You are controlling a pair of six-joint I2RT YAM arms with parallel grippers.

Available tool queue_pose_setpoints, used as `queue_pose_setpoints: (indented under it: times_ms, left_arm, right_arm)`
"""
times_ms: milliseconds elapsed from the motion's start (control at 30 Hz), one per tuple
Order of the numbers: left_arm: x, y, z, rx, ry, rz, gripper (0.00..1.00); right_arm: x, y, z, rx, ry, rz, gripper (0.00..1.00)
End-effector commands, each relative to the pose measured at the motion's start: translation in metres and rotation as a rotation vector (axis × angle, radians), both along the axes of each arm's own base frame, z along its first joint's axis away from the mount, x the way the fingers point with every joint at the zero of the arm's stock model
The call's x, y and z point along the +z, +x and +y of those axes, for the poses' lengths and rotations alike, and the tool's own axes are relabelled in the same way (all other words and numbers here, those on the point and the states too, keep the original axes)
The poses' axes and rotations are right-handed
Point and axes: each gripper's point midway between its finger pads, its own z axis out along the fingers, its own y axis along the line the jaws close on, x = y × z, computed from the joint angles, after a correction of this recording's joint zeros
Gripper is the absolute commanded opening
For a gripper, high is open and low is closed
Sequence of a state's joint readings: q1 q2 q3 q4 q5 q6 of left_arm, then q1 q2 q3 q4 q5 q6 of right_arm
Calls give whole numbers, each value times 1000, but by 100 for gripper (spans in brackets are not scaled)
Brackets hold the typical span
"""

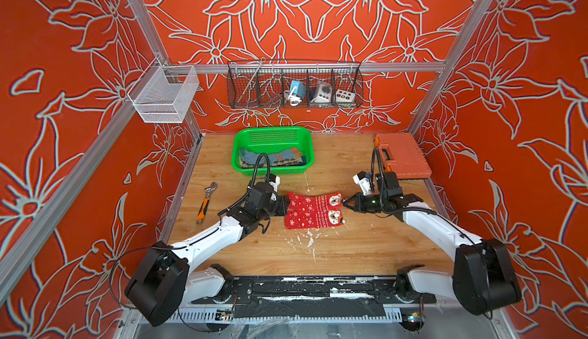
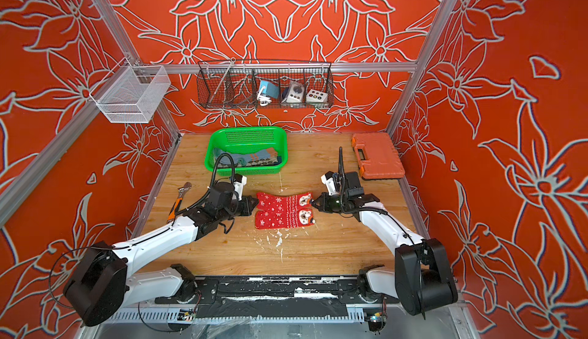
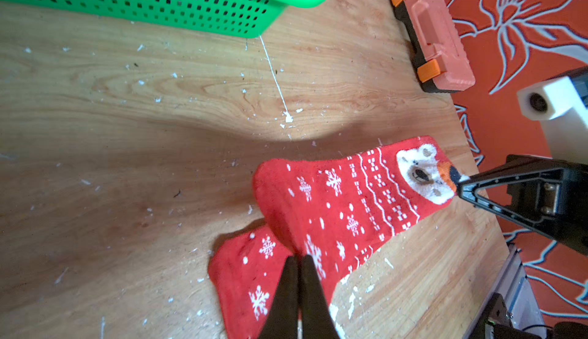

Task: Place the socks together as a pair
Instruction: Place the sock in the sock.

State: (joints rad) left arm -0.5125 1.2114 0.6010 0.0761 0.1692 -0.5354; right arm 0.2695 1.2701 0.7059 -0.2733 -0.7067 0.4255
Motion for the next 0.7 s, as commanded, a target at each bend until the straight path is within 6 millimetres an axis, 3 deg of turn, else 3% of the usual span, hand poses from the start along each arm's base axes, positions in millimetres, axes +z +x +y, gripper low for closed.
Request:
queue_pose_setpoints:
  times_ms: [0, 233, 567, 600, 667]
  left_arm:
    - [-8, -2, 0, -11, 33, 15, 0]
    - [-30, -20, 1, -41, 8, 63, 0]
    - [-51, -28, -1, -56, 2, 110, 0]
    - [-52, -29, 0, -58, 1, 114, 3]
    - [-50, -31, 0, -63, 0, 115, 19]
  right_arm:
    - [-8, -5, 0, 21, -23, 22, 0]
    - [-37, -27, -6, 20, -32, 68, 0]
    - [-54, -31, -8, 12, -44, 98, 0]
    - [-55, -31, -9, 10, -48, 99, 0]
    - [-56, -31, -11, 3, -61, 99, 11]
